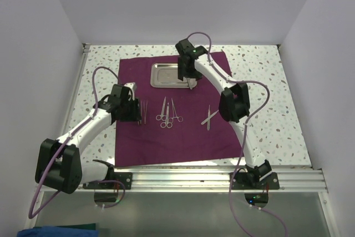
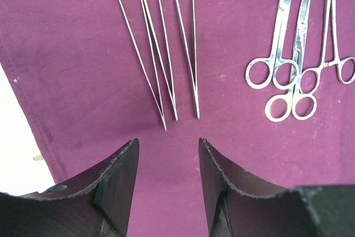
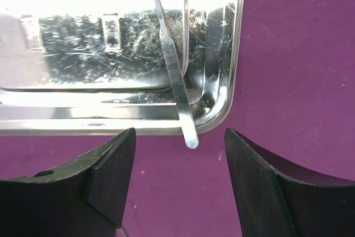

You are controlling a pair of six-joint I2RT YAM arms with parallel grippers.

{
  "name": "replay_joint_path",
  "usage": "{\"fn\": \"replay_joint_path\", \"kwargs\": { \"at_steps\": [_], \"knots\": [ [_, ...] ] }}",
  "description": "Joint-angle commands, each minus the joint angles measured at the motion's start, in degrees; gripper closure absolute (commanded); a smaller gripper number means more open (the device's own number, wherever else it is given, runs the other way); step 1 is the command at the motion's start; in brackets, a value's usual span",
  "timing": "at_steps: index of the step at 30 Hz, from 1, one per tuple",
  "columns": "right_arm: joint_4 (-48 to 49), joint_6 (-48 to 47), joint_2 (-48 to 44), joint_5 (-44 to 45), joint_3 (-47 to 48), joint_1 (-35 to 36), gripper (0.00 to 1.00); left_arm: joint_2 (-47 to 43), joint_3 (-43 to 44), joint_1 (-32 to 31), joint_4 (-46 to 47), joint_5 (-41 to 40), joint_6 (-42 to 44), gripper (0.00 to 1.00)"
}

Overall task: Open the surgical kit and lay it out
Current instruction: Pick up the medical item from the container.

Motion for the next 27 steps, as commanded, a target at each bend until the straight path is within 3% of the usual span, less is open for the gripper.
{"fn": "replay_joint_path", "kwargs": {
  "at_steps": [1, 9, 17, 24, 27],
  "knots": [
    [0.9, -1.2, 1.75, -0.37, 2.63, 0.22, 0.32, -0.46, 0.17, -0.42, 0.37, -0.94, -0.65, 0.49],
    [2.04, -1.29, 4.74, -0.72, 2.98, 0.22, 0.36, -0.37, 0.17, -0.6, 0.37, -0.94, -0.65, 0.49],
    [2.48, -1.47, 6.06, -0.63, 0.61, 0.22, 0.5, -0.02, 0.26, -0.6, 0.28, -0.85, -0.56, 0.49],
    [2.31, -1.55, 6.59, 0.16, -2.55, 0.13, 0.88, 0.07, 0.26, -0.6, 0.28, -1.03, -0.56, 0.49],
    [2.39, -1.64, 6.24, 0.33, -4.22, 0.22, 1.0, 0.15, 0.26, -0.6, 0.37, -1.2, -0.56, 0.49]
  ]
}}
